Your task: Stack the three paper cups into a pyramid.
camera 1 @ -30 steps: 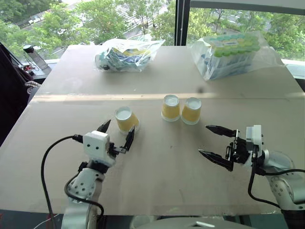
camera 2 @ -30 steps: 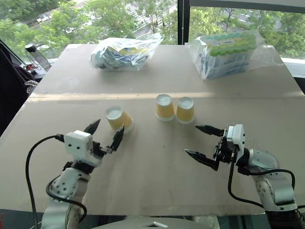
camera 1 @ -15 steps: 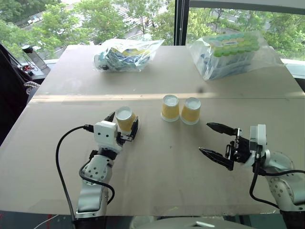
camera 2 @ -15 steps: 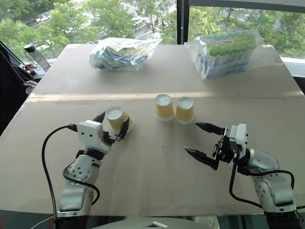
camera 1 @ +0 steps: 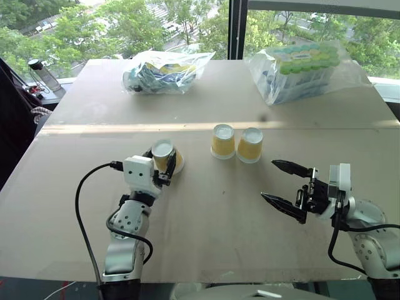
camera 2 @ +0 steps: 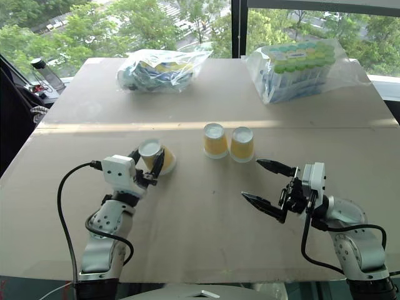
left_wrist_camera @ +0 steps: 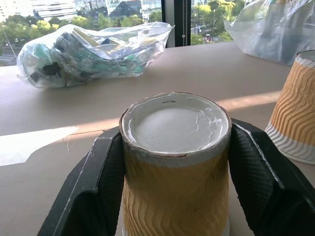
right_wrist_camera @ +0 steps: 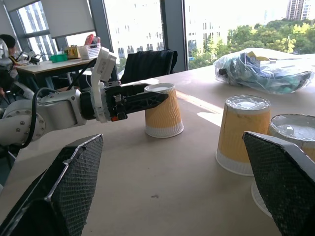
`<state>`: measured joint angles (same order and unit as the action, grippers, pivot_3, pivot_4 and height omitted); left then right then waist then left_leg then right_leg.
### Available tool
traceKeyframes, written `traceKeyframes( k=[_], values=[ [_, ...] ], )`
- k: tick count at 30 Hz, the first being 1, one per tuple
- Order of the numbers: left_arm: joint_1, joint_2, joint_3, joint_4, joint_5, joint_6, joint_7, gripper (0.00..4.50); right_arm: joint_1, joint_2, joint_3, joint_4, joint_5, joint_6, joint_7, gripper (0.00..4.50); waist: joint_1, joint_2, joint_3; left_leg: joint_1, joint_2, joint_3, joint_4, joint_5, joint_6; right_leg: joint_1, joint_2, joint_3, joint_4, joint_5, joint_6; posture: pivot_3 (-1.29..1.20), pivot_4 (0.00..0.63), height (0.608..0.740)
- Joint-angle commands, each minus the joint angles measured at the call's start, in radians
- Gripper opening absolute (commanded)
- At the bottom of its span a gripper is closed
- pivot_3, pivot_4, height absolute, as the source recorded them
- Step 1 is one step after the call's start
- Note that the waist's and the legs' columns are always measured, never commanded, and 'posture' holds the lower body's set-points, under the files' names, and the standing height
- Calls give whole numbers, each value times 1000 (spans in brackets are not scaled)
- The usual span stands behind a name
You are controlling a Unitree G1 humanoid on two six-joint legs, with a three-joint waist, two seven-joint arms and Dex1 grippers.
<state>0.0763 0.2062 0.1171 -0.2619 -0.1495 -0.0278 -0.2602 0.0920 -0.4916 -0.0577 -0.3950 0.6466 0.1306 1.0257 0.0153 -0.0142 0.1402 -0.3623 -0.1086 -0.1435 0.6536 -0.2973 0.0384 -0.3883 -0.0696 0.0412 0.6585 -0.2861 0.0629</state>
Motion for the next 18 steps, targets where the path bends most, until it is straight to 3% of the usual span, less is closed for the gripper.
traceKeyframes(
  k=[1,11,18],
  values=[
    [-52,29,17,-15,-18,-9,-21,2591,4,6,-30,-46,21,-22,-14,4500,1,0,0,0,0,0,0,0,0,0,0,0,0,0,0,0,150,740],
    [-410,179,-27,41,-202,175,-269,2591,40,30,-126,-84,66,-25,-113,4500,-1,-1,0,-1,0,-1,1,0,0,-1,0,-1,1,0,0,0,150,740],
    [-771,141,-130,304,-218,221,-442,2591,103,47,-169,-114,63,-50,-156,4500,1,-2,1,-4,-1,-3,7,0,0,-3,0,-5,3,0,0,0,150,740]
  ],
)
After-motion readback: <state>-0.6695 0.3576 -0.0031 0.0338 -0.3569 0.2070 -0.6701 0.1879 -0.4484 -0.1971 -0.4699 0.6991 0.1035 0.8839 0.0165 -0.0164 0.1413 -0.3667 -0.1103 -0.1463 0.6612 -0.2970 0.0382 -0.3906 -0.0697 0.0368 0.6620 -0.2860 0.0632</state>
